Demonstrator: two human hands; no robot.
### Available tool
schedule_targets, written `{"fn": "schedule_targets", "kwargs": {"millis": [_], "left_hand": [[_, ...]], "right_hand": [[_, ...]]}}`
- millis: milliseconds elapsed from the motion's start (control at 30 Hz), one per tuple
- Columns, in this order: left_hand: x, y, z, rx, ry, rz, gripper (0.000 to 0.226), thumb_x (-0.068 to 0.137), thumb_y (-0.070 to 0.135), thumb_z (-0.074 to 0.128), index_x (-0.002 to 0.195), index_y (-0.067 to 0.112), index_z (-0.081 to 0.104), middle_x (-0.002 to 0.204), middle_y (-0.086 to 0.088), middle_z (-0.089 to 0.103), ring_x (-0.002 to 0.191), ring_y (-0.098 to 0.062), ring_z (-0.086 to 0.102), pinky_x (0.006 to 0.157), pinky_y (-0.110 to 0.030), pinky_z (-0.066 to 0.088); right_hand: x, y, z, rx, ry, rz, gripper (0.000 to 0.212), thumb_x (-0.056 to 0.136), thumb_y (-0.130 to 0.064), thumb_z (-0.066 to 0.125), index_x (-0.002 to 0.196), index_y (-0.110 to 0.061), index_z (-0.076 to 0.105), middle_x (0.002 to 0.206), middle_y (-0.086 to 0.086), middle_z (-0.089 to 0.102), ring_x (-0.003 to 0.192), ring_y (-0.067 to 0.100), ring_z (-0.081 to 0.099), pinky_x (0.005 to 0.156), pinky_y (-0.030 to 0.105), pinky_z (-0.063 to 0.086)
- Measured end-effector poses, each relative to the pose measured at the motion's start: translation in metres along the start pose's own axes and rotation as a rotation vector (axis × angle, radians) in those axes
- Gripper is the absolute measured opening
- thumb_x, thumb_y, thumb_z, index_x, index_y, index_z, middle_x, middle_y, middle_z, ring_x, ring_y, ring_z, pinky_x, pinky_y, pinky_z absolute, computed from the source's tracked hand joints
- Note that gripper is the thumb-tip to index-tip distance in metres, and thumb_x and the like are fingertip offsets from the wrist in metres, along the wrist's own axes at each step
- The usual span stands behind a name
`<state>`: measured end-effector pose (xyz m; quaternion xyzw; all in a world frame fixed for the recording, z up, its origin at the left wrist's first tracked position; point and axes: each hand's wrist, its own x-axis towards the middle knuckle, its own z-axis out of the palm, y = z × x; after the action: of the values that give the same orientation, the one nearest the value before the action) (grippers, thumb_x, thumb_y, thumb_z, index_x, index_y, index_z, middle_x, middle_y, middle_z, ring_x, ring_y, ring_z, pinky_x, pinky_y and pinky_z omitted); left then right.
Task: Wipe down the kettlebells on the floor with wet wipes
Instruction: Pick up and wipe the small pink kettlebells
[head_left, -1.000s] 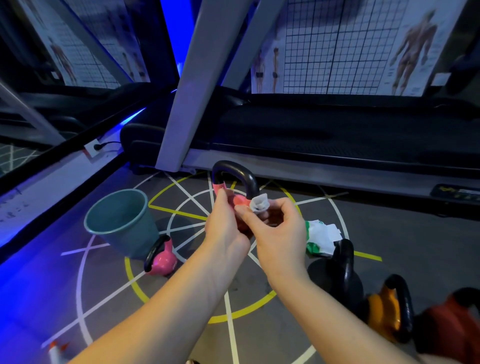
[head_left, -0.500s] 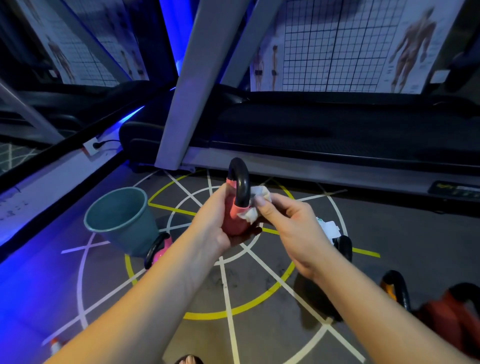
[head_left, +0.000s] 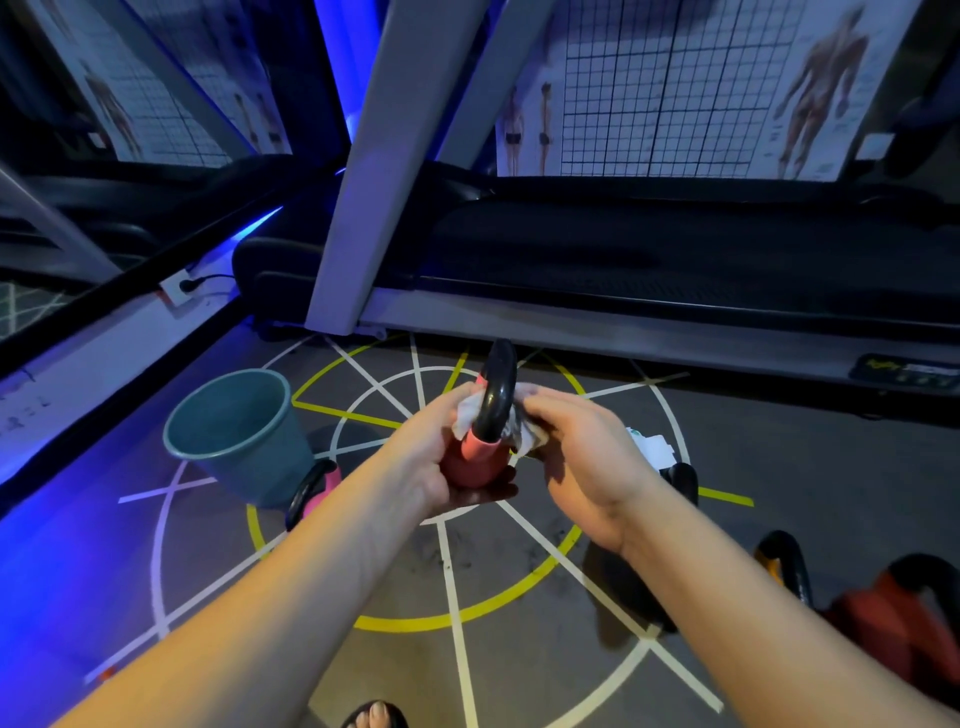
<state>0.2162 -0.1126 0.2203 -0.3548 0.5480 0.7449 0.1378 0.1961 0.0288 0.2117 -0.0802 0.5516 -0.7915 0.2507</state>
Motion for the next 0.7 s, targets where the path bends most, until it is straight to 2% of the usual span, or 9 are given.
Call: {"fn": "schedule_targets", "kwargs": {"millis": [133,200,300,400,500,567,633,700], "left_hand": [[0.000,0.000,0.002,0.034,-0.006,0.053,0.026,0.083,0.037,0.075,0.085,0.011,0.077,0.085,-0.015,0.072,0.069,-0.030,0.065,0.059,-0.044,0.062],[0.000,0.000,0.005,0.048,-0.010,0.071,0.029,0.086,0.042,0.073,0.088,0.014,0.076,0.080,-0.012,0.071,0.066,-0.028,0.064,0.058,-0.042,0.061],[0.002,-0.001,0.007,0.079,0.013,0.087,0.030,0.086,0.047,0.073,0.090,0.017,0.073,0.072,-0.009,0.072,0.065,-0.028,0.067,0.058,-0.042,0.062],[0.005,-0.002,0.006,0.133,0.054,0.212,0.033,0.084,0.041,0.078,0.099,0.013,0.069,0.074,-0.009,0.072,0.057,-0.024,0.067,0.059,-0.044,0.062],[0.009,-0.003,0.003,0.312,0.156,0.476,0.020,0.078,0.026,0.081,0.090,0.018,0.067,0.078,-0.005,0.070,0.056,-0.017,0.065,0.052,-0.031,0.055],[0.010,-0.005,0.002,0.464,0.236,0.599,0.023,0.067,0.028,0.083,0.084,0.027,0.068,0.081,0.000,0.069,0.062,-0.016,0.066,0.056,-0.033,0.057],[0.009,-0.006,0.002,0.587,0.296,0.651,0.028,0.061,0.037,0.082,0.084,0.033,0.067,0.086,0.003,0.067,0.072,-0.018,0.067,0.063,-0.037,0.059],[0.008,-0.007,0.002,0.679,0.330,0.680,0.031,0.058,0.043,0.078,0.086,0.035,0.064,0.088,0.004,0.066,0.077,-0.020,0.065,0.067,-0.038,0.057]], "right_hand": [[0.003,-0.005,-0.007,0.123,0.027,0.093,0.039,0.098,-0.011,0.046,0.124,0.011,0.065,0.112,0.022,0.068,0.099,0.028,0.060,0.090,0.038,0.045],[0.006,-0.005,-0.011,0.152,0.095,0.129,0.036,0.097,-0.013,0.048,0.121,0.008,0.066,0.108,0.019,0.069,0.091,0.026,0.063,0.083,0.036,0.048],[0.009,-0.008,-0.015,0.244,0.172,0.203,0.022,0.096,-0.010,0.050,0.104,-0.007,0.071,0.090,0.010,0.068,0.071,0.018,0.063,0.065,0.029,0.053],[0.007,-0.021,-0.022,0.289,0.186,0.282,0.020,0.099,-0.011,0.050,0.092,-0.012,0.069,0.082,0.004,0.070,0.066,0.014,0.064,0.061,0.027,0.054],[0.005,-0.031,-0.034,0.252,0.222,0.332,0.017,0.100,-0.011,0.053,0.097,-0.012,0.070,0.090,0.007,0.071,0.072,0.018,0.066,0.072,0.033,0.055],[0.005,-0.030,-0.038,0.180,0.259,0.358,0.017,0.100,-0.009,0.053,0.095,-0.010,0.069,0.089,0.009,0.070,0.075,0.021,0.064,0.081,0.036,0.052],[0.006,-0.026,-0.036,0.127,0.313,0.333,0.018,0.100,-0.007,0.052,0.096,-0.007,0.070,0.094,0.014,0.073,0.082,0.026,0.066,0.088,0.041,0.054],[0.007,-0.025,-0.035,0.117,0.439,0.221,0.018,0.100,-0.005,0.053,0.097,-0.003,0.071,0.095,0.015,0.072,0.082,0.026,0.066,0.080,0.041,0.057]]}}
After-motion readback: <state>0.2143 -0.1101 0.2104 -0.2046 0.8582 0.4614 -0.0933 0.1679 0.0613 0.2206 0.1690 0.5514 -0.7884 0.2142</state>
